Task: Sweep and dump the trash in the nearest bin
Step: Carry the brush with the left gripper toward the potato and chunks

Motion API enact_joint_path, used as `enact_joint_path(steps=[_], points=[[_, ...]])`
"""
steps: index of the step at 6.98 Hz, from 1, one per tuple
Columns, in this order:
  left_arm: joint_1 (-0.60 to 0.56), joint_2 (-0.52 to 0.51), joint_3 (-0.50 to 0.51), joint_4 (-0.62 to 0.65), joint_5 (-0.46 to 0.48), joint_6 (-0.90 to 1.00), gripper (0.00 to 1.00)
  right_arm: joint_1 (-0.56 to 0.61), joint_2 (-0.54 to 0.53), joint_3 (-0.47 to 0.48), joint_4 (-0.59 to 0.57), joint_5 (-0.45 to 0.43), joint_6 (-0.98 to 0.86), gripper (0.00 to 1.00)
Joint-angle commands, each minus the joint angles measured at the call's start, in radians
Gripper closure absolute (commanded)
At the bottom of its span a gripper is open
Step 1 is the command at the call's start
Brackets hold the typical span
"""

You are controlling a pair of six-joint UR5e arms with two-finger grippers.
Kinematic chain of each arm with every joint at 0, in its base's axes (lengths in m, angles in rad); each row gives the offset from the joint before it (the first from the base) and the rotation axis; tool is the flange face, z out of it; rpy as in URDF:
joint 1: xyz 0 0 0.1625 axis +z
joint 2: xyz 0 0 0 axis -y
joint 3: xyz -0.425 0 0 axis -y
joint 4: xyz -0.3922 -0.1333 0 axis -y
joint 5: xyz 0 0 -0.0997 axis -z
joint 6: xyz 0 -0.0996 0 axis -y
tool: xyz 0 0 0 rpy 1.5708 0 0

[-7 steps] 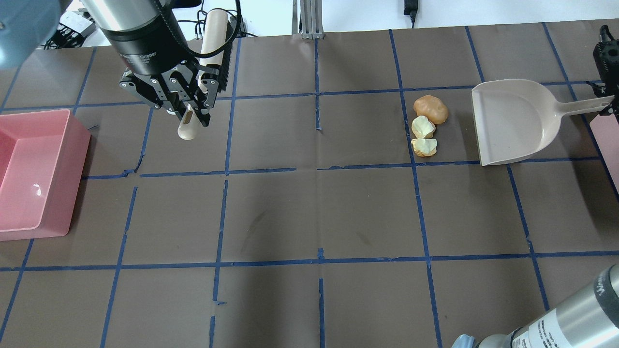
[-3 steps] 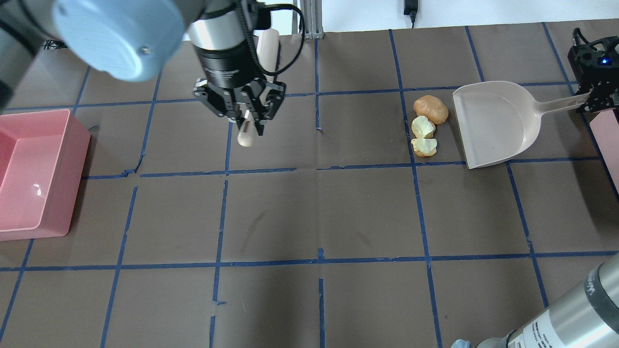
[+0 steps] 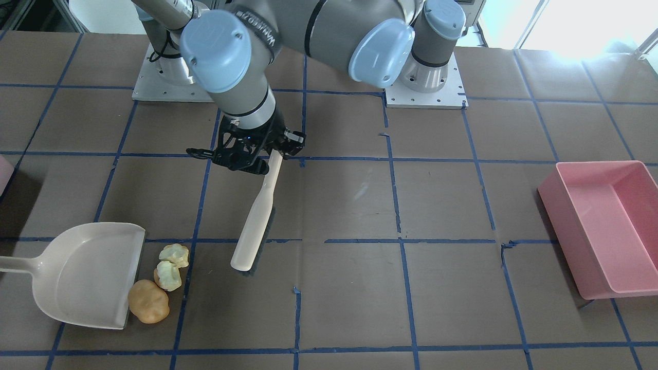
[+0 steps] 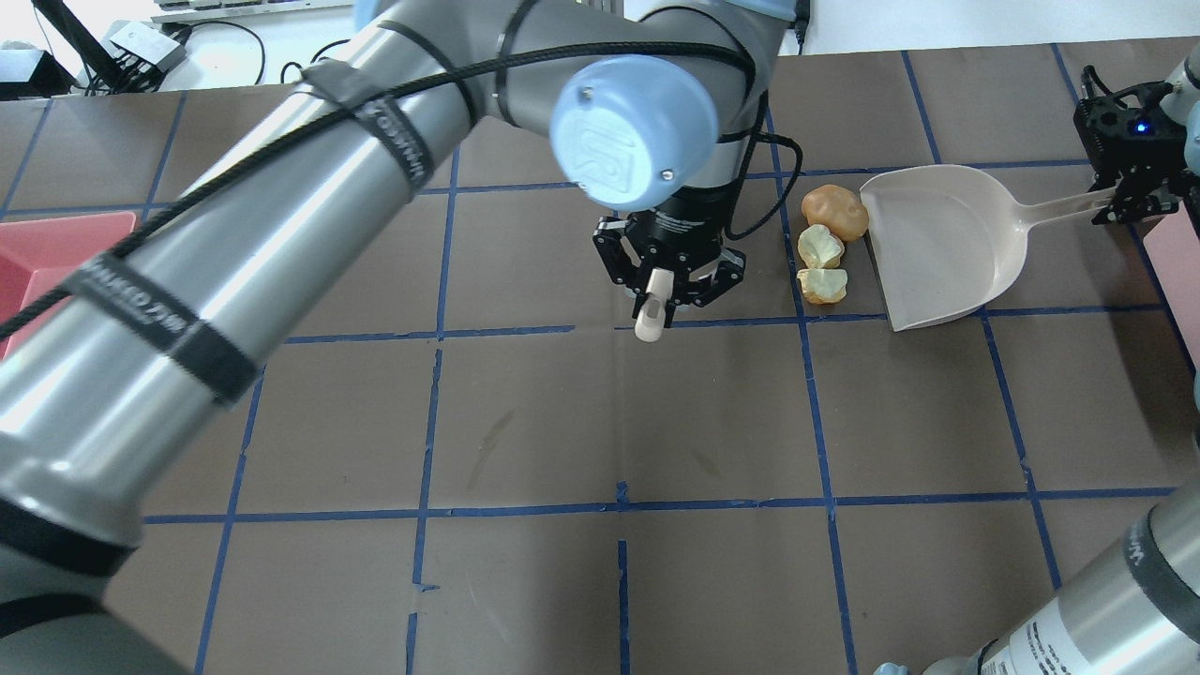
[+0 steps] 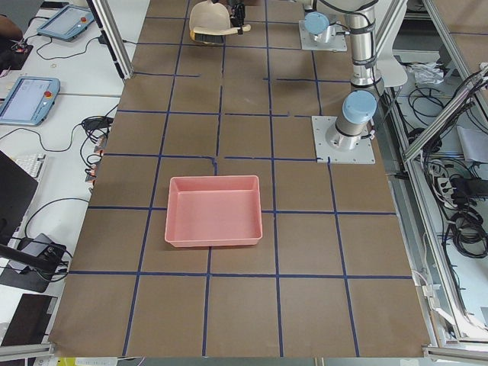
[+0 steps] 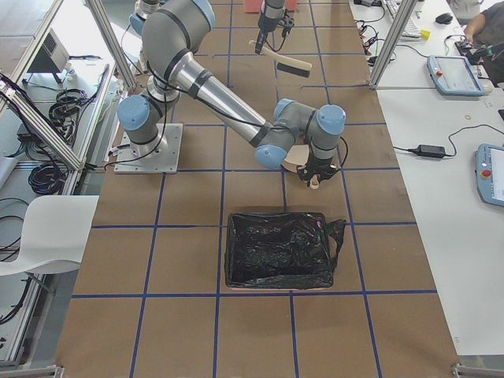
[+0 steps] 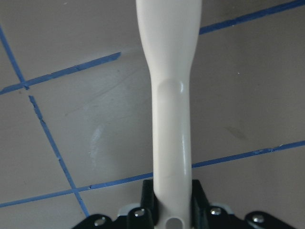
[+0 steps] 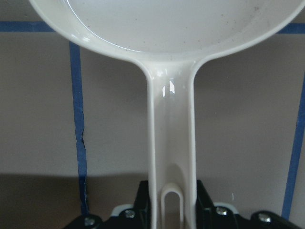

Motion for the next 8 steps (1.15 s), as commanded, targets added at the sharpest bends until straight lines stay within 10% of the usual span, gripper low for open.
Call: enact_joint_path(steps=[1, 6, 8], points=[[-0.083, -0.230, 0.269, -0.101, -0.019, -0.160, 1.00, 0.004, 0.000, -0.002, 0.003, -0.003, 0.061, 0.99], [-0.178, -0.339, 0.371, -0.076, -0.112, -0.639, 1.00, 0.036, -0.003, -0.001, 0.021, -0.015, 0.118, 0.99], [-0.180, -0.365, 0.345, 0.118, -0.130, -0.790, 1.00, 0.036, 0.000, 0.001, 0.019, -0.017, 0.116, 0.99]])
